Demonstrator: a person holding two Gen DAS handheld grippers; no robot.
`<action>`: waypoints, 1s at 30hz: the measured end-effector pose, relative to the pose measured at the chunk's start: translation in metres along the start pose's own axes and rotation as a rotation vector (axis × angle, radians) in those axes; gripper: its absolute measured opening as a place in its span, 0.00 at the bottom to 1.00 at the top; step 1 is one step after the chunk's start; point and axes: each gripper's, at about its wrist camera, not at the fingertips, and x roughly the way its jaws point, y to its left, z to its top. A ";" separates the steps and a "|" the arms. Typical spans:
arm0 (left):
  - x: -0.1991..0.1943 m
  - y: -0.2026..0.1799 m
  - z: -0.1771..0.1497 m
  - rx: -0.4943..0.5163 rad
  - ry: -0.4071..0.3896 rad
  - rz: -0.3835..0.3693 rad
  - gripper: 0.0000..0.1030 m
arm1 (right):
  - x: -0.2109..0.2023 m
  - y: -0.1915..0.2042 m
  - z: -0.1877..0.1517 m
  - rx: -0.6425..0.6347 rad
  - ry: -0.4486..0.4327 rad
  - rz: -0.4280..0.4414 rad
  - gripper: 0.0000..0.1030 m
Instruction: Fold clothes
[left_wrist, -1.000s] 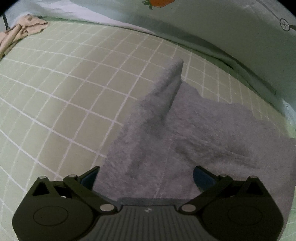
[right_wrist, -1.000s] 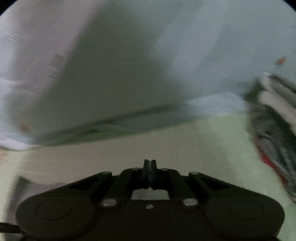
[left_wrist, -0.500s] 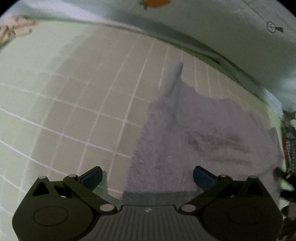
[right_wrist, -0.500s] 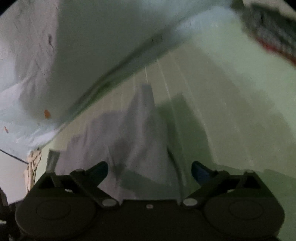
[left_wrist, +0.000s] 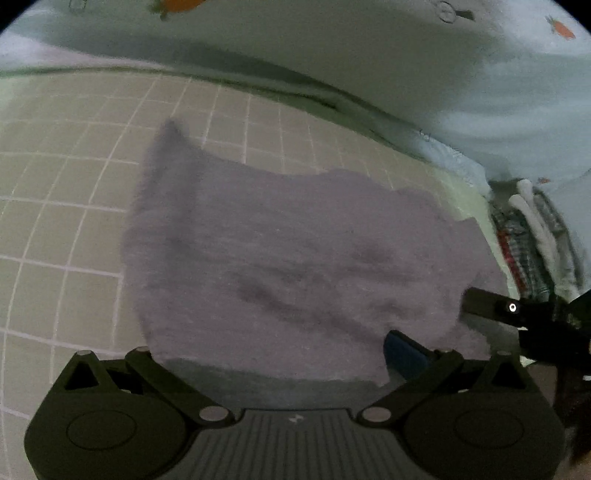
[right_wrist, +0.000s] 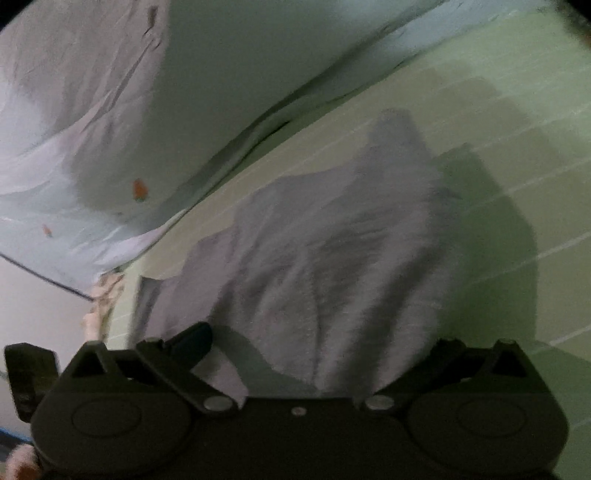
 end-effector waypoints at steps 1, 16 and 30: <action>0.000 -0.003 -0.004 -0.002 -0.016 0.000 0.95 | 0.003 0.006 -0.005 0.005 -0.006 -0.008 0.91; -0.099 0.020 -0.121 -0.288 -0.151 -0.113 0.31 | -0.068 0.080 -0.095 0.049 0.031 -0.110 0.46; -0.170 -0.017 -0.148 -0.222 -0.260 -0.042 0.28 | -0.117 0.087 -0.133 0.081 0.041 0.000 0.46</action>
